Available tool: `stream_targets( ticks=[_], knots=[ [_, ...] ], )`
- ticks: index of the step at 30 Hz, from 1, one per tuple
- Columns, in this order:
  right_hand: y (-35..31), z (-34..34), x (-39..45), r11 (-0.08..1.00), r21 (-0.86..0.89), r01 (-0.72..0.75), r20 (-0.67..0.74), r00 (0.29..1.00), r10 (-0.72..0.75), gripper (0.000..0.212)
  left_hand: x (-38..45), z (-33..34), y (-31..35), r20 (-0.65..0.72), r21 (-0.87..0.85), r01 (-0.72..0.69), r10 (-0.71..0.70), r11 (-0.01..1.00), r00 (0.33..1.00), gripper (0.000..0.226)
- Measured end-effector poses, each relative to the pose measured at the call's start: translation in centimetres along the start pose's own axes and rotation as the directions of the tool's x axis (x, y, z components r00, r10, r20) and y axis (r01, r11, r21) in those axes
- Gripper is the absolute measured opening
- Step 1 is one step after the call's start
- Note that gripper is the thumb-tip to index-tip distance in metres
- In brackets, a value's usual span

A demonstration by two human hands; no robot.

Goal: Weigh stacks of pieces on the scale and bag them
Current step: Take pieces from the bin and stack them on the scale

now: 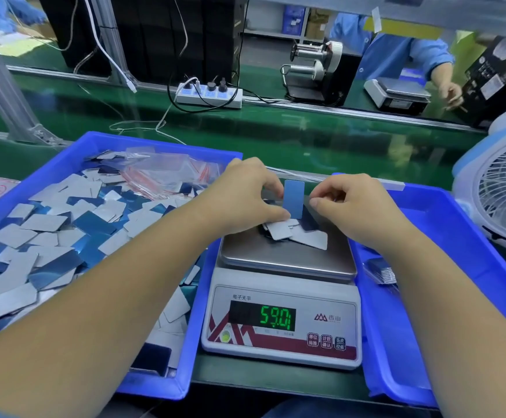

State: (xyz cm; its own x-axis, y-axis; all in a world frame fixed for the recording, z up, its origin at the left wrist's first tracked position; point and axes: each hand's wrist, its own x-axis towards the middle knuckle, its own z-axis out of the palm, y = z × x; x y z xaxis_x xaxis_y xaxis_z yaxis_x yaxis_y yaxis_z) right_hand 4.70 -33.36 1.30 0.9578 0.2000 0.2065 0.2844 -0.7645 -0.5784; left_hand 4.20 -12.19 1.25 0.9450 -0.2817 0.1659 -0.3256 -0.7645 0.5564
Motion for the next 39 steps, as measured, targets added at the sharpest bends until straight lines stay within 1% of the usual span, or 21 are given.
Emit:
stream_targets(
  ticks=[2, 5, 8, 10, 12, 14, 16, 19, 22, 23, 25, 27, 29, 31, 34, 35, 38, 39],
  knots=[
    [0.0, 0.0, 0.0, 1.000, 0.000, 0.000, 0.005, 1.000, 0.000, 0.013, -0.1, 0.0, -0.5, -0.024, -0.038, 0.001, -0.002, 0.999, 1.000, 0.020],
    [0.1, 0.0, -0.1, 1.000, 0.001, 0.011, 0.003, 1.000, -0.011, 0.013, -0.2, -0.7, -1.3, -0.090, -0.154, 0.028, -0.042, 0.988, 0.995, 0.015],
    [0.1, 0.0, -0.1, 1.000, 0.005, 0.017, 0.011, 1.000, -0.017, 0.014, -0.4, -2.1, -2.8, -0.129, -0.166, 0.087, -0.109, 0.982, 0.986, 0.013],
    [0.0, 0.0, -0.2, 1.000, 0.009, 0.015, 0.017, 1.000, -0.016, 0.014, -0.4, -3.2, -4.1, -0.159, -0.164, 0.172, -0.198, 0.971, 0.967, 0.018],
    [0.0, 0.0, -0.2, 1.000, 0.016, 0.016, 0.020, 1.000, -0.016, 0.014, -0.6, -4.2, -5.5, -0.148, -0.140, 0.298, -0.317, 0.944, 0.937, 0.019],
    [0.0, 0.1, -0.2, 1.000, 0.019, 0.018, 0.019, 1.000, -0.018, 0.015, -0.7, -4.8, -6.7, -0.091, -0.052, 0.410, -0.414, 0.910, 0.906, 0.018],
    [0.1, 0.1, -0.2, 1.000, 0.017, 0.018, 0.017, 1.000, -0.018, 0.015, -0.8, -5.0, -7.4, -0.036, 0.047, 0.466, -0.465, 0.883, 0.885, 0.014],
    [0.1, 0.1, -0.1, 1.000, 0.013, 0.019, 0.015, 1.000, -0.020, 0.015, -0.8, -4.7, -7.7, 0.034, 0.126, 0.475, -0.482, 0.871, 0.875, 0.009],
    [0.2, 0.1, -0.1, 1.000, 0.011, 0.022, 0.015, 1.000, -0.022, 0.016, -1.1, -4.5, -7.6, 0.133, 0.181, 0.463, -0.488, 0.868, 0.863, 0.010],
    [0.2, 0.1, -0.1, 1.000, 0.012, 0.022, 0.013, 1.000, -0.022, 0.016, -1.2, -4.5, -7.5, 0.182, 0.230, 0.452, -0.494, 0.862, 0.850, 0.014],
    [0.2, 0.1, -0.1, 1.000, 0.012, 0.023, 0.012, 1.000, -0.023, 0.016, -1.6, -4.7, -7.3, 0.295, 0.341, 0.417, -0.517, 0.843, 0.804, 0.033],
    [0.2, 0.1, -0.1, 1.000, 0.007, 0.026, 0.011, 1.000, -0.026, 0.016, -1.8, -4.8, -7.0, 0.363, 0.413, 0.386, -0.537, 0.825, 0.761, 0.047],
    [0.1, 0.2, -0.1, 1.000, 0.010, 0.028, 0.012, 1.000, -0.028, 0.016, -1.8, -4.5, -6.6, 0.389, 0.457, 0.351, -0.539, 0.817, 0.747, 0.047],
    [0.1, 0.1, -0.1, 0.999, 0.021, 0.026, 0.017, 1.000, -0.026, 0.016, -1.8, -4.0, -6.4, 0.417, 0.479, 0.316, -0.529, 0.819, 0.739, 0.039],
    [0.1, 0.1, -0.1, 0.999, 0.020, 0.026, 0.021, 0.999, -0.026, 0.016, -1.6, -3.5, -6.5, 0.429, 0.484, 0.298, -0.519, 0.823, 0.739, 0.034],
    [0.2, 0.1, -0.1, 0.999, 0.018, 0.027, 0.019, 0.999, -0.027, 0.016, -1.6, -3.4, -6.5, 0.408, 0.468, 0.314, -0.517, 0.826, 0.753, 0.035],
    [0.2, 0.1, -0.1, 0.999, 0.016, 0.029, 0.012, 1.000, -0.029, 0.016, -1.3, -3.3, -6.7, 0.277, 0.406, 0.367, -0.496, 0.837, 0.823, 0.045],
    [0.2, 0.1, -0.1, 0.999, 0.020, 0.028, 0.012, 1.000, -0.028, 0.016, -1.3, -3.3, -6.8, 0.254, 0.399, 0.372, -0.491, 0.838, 0.834, 0.048]
  ],
)
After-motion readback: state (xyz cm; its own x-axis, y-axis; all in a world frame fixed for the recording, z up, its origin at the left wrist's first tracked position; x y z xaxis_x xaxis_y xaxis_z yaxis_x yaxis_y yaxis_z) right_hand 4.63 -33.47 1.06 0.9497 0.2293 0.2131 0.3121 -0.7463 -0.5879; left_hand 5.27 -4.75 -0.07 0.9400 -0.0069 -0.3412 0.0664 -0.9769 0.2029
